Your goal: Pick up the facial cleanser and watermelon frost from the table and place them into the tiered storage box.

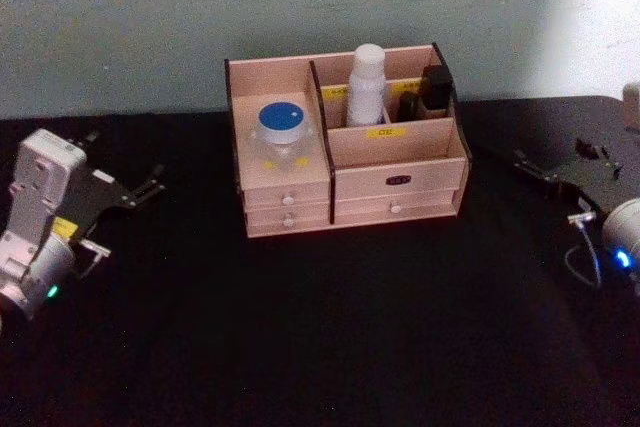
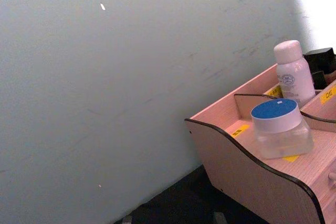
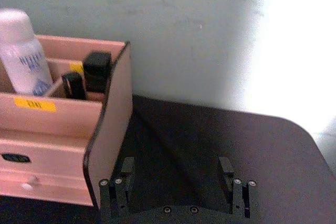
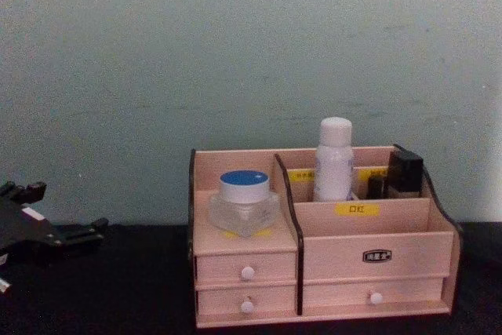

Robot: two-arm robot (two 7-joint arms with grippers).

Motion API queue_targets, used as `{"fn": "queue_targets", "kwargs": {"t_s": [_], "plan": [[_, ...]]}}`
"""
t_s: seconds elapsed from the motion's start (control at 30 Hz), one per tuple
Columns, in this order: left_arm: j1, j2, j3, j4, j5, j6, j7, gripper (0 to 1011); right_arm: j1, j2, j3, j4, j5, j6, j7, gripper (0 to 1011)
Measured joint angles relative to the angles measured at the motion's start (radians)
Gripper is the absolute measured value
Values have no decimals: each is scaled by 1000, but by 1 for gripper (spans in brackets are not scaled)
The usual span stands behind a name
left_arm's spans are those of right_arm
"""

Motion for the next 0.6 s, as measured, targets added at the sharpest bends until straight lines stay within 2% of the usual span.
{"fn": "queue_targets", "kwargs": {"t_s": [0.27, 0.6], "plan": [[0, 0, 0, 0, 0, 0, 0, 1001, 5, -34, -8, 42, -34, -1, -12, 1002], [0, 0, 0, 0, 0, 0, 0, 1001, 5, -30, -8, 39, -33, -1, -12, 1002]]}}
